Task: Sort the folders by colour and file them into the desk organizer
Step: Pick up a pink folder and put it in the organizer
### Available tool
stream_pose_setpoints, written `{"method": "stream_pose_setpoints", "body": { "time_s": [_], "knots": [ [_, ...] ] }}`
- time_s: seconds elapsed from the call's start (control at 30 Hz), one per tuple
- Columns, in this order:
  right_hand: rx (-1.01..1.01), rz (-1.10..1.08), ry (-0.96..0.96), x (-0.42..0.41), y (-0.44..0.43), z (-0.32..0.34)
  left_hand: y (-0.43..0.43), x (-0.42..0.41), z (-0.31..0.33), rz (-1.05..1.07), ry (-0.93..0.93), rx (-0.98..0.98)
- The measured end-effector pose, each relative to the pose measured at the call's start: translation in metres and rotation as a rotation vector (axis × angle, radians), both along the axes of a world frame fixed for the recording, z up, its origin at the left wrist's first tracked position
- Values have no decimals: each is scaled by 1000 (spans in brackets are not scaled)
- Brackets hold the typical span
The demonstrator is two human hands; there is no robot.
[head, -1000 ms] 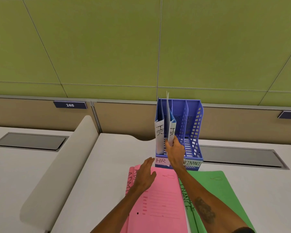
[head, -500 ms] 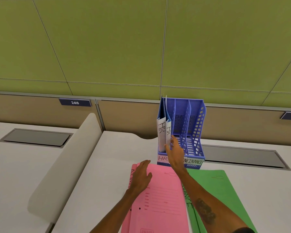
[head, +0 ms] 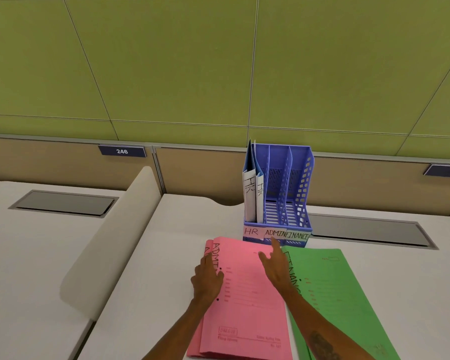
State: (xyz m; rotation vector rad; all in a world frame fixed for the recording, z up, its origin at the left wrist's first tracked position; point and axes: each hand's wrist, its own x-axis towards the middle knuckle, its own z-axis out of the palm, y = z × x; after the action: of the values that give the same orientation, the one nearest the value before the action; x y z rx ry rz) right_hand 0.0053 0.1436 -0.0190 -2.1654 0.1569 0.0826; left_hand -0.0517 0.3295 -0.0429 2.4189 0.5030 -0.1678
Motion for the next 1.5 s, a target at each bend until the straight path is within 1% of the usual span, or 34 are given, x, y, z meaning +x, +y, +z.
{"method": "stream_pose_setpoints", "body": {
  "time_s": [0.23, 0.37, 0.5, 0.7, 0.87, 1.0, 1.17, 1.5],
  "knots": [
    [-181, 48, 205, -49, -14, -39, -4, -30, -11, 38, 97, 42],
    [-229, 64, 210, -65, -15, -44, -10, -41, -13, 54, 132, 57],
    [-245, 31, 201, -75, -15, -48, -15, -46, -10, 70, 156, 38],
    [-238, 49, 211, -79, -19, -48, -17, -43, -6, 173, 183, -89],
    [-200, 52, 228, -74, -27, -45, -11, -39, -5, 202, 158, -222],
    [-224, 72, 233, -73, -27, -45, -13, -39, -1, 198, 152, -220],
    [-267, 100, 236, -74, -24, -45, -16, -39, 2, 211, 62, -427],
    [-277, 114, 247, -78, -20, -38, -18, -44, 15, 128, -38, -400]
  ]
}}
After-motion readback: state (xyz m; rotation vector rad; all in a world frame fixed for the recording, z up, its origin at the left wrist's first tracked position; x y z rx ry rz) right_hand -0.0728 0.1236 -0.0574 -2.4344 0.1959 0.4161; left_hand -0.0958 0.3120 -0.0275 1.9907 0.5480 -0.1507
